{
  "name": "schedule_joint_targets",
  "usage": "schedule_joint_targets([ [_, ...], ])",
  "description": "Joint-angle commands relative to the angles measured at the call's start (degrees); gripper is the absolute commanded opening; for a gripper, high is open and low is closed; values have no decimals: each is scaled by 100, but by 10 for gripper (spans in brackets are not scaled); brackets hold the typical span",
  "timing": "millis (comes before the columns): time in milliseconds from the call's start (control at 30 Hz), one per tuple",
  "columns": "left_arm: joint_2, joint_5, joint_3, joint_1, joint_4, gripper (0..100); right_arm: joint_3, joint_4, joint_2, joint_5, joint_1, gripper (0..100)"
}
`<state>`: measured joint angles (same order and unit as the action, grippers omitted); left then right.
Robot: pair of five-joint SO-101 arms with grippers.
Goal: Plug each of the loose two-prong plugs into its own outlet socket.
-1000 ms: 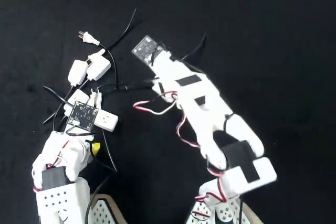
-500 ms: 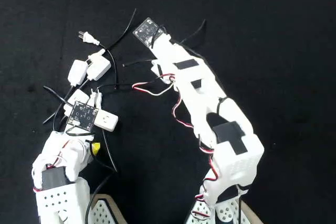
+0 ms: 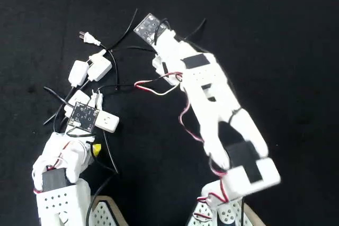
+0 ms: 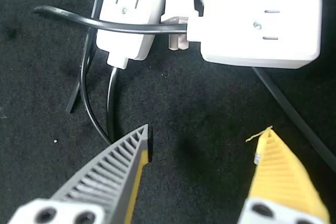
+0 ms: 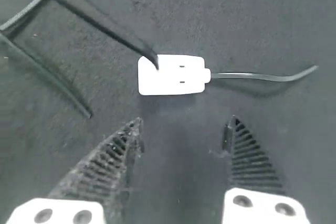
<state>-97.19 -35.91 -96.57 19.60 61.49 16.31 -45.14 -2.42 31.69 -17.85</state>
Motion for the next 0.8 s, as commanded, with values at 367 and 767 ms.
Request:
schedule_joint_targets([
  [367,35,2207,1499,-374,-88,317,2141,-2453,4954,0,571,53],
  [767,3147,4791,3125,-1675,-589,318,4259,-1442,5103,-9,1556,53],
])
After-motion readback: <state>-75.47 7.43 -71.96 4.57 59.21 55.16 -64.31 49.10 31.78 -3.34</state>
